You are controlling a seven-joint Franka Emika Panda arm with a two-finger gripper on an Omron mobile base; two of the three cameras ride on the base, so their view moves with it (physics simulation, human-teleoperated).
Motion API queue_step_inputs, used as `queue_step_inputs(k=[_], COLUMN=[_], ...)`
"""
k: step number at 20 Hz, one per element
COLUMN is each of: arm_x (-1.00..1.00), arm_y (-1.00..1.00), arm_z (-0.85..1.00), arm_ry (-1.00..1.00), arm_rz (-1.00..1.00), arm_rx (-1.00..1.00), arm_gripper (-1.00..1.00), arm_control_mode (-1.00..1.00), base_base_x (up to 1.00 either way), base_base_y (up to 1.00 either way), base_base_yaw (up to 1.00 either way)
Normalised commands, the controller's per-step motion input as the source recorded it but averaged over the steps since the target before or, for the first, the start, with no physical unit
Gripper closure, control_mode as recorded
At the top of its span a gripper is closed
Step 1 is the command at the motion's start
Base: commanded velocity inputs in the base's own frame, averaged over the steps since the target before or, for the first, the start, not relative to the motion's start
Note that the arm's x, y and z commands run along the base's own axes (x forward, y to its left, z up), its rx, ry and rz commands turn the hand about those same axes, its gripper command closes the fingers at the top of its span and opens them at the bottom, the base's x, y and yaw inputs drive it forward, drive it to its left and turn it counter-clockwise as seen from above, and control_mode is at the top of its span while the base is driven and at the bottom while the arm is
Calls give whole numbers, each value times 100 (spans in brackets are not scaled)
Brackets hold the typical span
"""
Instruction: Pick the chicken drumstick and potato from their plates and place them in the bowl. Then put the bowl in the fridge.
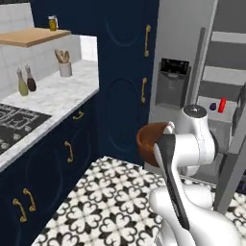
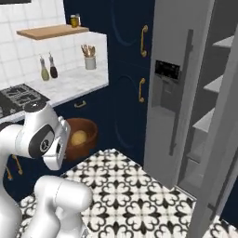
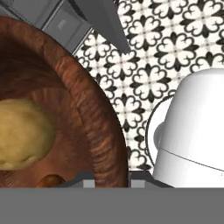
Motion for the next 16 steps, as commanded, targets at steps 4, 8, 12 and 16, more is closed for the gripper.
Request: queue_step_inputs(k=[4,8,12,16], arm_x=[0,0,0,0], arm_y=[0,0,0,0], arm_z=[0,0,0,0], arm_ry=[0,0,0,0], arm_rz=[0,0,0,0], arm_rx=[0,0,0,0], arm_gripper=[100,100,100,100], arm_control_mode=[100,100,100,100], base_base_x=[51,82,71,25], base_base_y=[3,39,72,40], base_base_yaw=[-75,-69,-41,-3])
